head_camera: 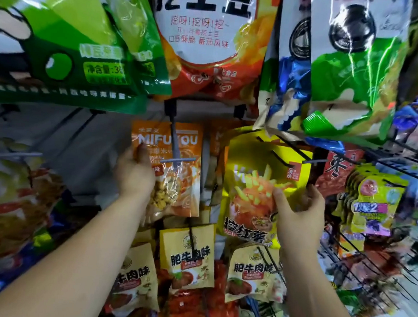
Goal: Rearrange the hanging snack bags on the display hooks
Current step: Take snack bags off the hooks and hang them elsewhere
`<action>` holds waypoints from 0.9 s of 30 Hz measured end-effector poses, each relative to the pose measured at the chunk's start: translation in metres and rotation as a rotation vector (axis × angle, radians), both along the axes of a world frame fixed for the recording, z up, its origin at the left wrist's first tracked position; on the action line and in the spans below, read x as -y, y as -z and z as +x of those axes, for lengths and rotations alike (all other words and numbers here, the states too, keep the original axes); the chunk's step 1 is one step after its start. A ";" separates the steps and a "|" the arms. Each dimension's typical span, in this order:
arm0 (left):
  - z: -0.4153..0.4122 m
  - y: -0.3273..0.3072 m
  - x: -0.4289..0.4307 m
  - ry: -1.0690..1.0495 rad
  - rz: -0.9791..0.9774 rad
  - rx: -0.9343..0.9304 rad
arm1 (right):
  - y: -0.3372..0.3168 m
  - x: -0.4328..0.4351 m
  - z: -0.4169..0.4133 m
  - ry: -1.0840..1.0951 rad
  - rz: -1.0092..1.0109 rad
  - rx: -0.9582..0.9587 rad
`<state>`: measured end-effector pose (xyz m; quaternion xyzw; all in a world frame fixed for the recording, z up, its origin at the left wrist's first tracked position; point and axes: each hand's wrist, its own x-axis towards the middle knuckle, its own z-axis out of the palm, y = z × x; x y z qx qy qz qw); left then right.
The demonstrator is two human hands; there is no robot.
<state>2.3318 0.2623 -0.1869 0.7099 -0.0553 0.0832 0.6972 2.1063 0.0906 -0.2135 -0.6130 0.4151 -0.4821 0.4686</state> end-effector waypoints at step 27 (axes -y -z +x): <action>-0.093 0.033 0.056 0.453 0.220 0.054 | -0.029 -0.035 -0.080 -0.246 -0.134 0.088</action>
